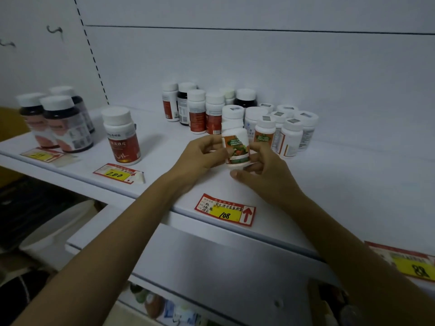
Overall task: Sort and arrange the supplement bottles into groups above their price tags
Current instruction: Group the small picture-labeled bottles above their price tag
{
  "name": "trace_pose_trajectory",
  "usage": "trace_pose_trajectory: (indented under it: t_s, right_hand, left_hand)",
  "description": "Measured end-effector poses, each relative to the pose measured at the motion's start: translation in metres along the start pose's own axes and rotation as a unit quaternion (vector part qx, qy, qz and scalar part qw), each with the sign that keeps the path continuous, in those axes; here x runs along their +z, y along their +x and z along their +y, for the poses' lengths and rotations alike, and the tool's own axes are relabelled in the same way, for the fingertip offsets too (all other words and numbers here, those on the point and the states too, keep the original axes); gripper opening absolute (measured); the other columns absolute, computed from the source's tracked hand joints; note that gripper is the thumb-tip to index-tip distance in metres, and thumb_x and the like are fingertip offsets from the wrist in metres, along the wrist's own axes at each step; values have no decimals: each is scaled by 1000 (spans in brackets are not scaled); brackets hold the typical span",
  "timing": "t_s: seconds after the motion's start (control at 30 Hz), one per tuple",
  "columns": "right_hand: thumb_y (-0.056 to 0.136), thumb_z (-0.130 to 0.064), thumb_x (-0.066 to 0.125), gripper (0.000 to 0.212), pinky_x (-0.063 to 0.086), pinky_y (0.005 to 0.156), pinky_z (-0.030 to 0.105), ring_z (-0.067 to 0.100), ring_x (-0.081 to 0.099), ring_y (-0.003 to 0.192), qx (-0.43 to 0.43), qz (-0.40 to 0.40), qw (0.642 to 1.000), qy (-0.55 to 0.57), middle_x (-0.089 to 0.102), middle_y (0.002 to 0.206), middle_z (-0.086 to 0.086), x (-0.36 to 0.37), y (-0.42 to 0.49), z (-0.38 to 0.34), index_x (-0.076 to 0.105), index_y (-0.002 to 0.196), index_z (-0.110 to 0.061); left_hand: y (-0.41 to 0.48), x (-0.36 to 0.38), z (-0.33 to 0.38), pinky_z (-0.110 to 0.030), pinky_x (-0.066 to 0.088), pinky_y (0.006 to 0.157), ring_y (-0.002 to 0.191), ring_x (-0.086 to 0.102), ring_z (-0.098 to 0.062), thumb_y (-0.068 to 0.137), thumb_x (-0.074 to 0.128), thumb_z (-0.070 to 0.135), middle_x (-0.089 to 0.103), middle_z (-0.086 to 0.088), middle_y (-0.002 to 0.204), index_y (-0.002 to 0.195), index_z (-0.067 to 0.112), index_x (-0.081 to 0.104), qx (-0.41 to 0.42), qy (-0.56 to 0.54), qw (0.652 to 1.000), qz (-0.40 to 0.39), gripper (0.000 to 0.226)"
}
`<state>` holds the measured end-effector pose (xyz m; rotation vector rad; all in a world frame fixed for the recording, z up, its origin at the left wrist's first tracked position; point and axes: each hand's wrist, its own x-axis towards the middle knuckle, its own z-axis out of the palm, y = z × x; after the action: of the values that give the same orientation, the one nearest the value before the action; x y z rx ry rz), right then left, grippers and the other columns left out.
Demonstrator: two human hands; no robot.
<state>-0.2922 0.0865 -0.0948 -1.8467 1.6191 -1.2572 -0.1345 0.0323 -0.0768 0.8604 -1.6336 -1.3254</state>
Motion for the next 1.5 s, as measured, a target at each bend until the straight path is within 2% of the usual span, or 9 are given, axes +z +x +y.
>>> trace_pose_trajectory:
  t_s: [0.1,0.23,0.4,0.67,0.77,0.97,1.13,1.33,1.5]
  right_hand:
    - [79,-26,74,55,48,79,15,9,60,96,-1,13,1000,-12,64,120,5,3,0,0,47,125,-12]
    - [78,-31,74,54,53,80,20,10,63,94,37,14,999,5,65,115,2,3,0,-2,48,122,-13]
    - [81,-32,70,42,51,72,12,-4,60,86,44,8,999,-19,60,104,-11,3,-1,-8,48,115,-21]
    - [78,-27,75,49,53,78,24,11,63,88,78,15,996,-44,66,107,2,3,-3,-17,51,118,-12]
    - [76,-18,77,53,52,86,30,16,62,98,97,51,994,-13,63,119,4,3,-4,-28,50,120,-12]
    - [74,-20,79,58,49,84,22,14,57,105,65,104,992,0,59,124,-1,-22,-19,-47,49,124,-14]
    - [74,-21,78,52,53,81,23,14,63,98,50,103,993,0,63,116,-3,-77,-52,-46,54,120,-18]
    - [73,-25,78,55,50,70,11,4,62,95,81,63,993,-54,62,110,-11,-155,-113,-13,54,122,-20]
    - [70,-27,80,51,55,80,24,8,65,97,108,17,991,-73,67,105,-10,-185,-141,15,58,116,-21]
  left_hand:
    - [-1,0,-3,-14,53,79,87,67,-6,87,59,7,69,0,100,110,12,62,16,17,1000,-7,24]
    - [2,-1,-5,-12,52,75,82,67,-2,84,63,8,70,5,96,103,17,63,23,30,999,-25,21]
    - [5,-4,-10,-10,51,69,80,68,1,81,68,12,69,6,96,106,16,63,33,19,999,-25,26]
    - [3,-6,-10,-31,54,88,100,66,-16,74,76,22,68,-3,112,117,13,61,37,37,998,-23,46]
    - [-2,-6,-1,-29,54,86,98,66,-13,72,78,16,67,-3,113,115,14,60,60,15,998,-33,47]
    - [-11,9,28,-26,52,87,102,63,-8,71,78,17,66,9,110,109,24,59,134,33,989,-44,43]
    - [-22,54,50,-20,53,82,98,63,-7,73,77,17,66,8,108,110,23,59,172,58,979,-90,42]
    - [-41,145,50,-15,53,78,95,61,-3,77,73,21,63,6,113,118,18,56,161,100,970,-155,45]
    - [-53,187,33,-35,56,84,96,67,-16,75,75,17,66,-3,112,116,15,58,118,103,973,-169,44]
